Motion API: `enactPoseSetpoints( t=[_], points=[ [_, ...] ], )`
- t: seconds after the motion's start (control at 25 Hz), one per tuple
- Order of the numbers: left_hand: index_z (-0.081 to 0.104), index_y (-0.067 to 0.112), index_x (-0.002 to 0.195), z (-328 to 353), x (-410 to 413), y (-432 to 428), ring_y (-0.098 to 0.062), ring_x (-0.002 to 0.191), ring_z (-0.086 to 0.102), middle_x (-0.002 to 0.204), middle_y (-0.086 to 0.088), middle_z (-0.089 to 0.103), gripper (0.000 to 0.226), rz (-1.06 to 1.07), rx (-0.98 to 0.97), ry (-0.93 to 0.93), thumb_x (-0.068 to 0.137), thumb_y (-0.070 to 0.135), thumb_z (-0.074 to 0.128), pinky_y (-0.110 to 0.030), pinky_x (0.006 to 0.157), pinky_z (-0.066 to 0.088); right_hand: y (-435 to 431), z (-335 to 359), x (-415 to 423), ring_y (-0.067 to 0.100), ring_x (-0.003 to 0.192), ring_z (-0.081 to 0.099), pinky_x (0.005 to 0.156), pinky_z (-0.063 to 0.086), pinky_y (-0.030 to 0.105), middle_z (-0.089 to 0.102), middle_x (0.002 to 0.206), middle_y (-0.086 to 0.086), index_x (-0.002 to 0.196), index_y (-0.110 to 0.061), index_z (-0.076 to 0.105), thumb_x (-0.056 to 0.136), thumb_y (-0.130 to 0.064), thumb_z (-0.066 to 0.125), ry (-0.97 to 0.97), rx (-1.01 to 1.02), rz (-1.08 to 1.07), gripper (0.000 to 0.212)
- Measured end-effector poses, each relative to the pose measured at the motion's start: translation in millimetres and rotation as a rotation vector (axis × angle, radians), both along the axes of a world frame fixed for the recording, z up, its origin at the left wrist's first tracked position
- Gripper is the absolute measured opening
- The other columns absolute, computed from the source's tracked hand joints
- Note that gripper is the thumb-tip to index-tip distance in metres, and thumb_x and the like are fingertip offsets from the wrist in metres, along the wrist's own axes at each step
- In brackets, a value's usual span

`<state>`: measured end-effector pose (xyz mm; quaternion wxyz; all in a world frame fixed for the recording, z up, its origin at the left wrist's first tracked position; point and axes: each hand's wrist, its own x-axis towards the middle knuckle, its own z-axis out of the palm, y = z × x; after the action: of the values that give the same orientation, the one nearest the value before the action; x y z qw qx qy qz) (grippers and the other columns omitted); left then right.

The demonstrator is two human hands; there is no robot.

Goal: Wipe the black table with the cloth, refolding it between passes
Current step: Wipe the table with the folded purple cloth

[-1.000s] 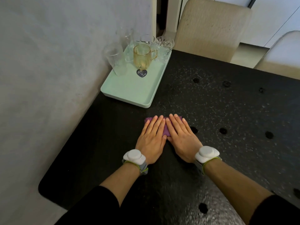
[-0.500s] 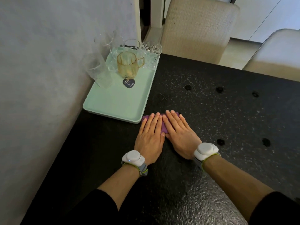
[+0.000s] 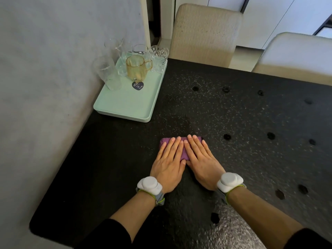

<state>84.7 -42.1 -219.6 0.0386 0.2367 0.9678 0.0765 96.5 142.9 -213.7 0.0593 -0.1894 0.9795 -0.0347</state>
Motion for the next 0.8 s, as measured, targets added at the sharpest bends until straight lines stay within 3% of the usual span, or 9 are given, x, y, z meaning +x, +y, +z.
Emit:
enactPoseSetpoints(
  t=[0.44,0.8],
  points=[
    [0.009,0.007,0.159,3,48,11,-0.023,0.156,0.0,0.168,-0.011,0.004,0.065,-0.034,-0.032,0.004,0.105,0.036,0.027,-0.042,0.126,0.014,14,2,51,0.03,0.156,-0.006,0.125,0.016,0.051,-0.002,0.168,0.017,0.16,-0.005,0.004,0.108,-0.042,0.017,-0.018,0.013,-0.003,0.064],
    [0.004,0.007,0.159,-1,-38,18,-0.022,0.156,-0.003,0.168,-0.011,0.001,0.066,0.008,-0.001,0.018,0.104,0.035,0.025,-0.041,0.127,0.006,16,0,-40,0.028,0.155,-0.011,0.127,0.007,0.049,-0.005,0.168,0.014,0.16,-0.009,-0.001,0.108,-0.045,0.013,-0.016,-0.005,-0.001,0.065]
  ],
)
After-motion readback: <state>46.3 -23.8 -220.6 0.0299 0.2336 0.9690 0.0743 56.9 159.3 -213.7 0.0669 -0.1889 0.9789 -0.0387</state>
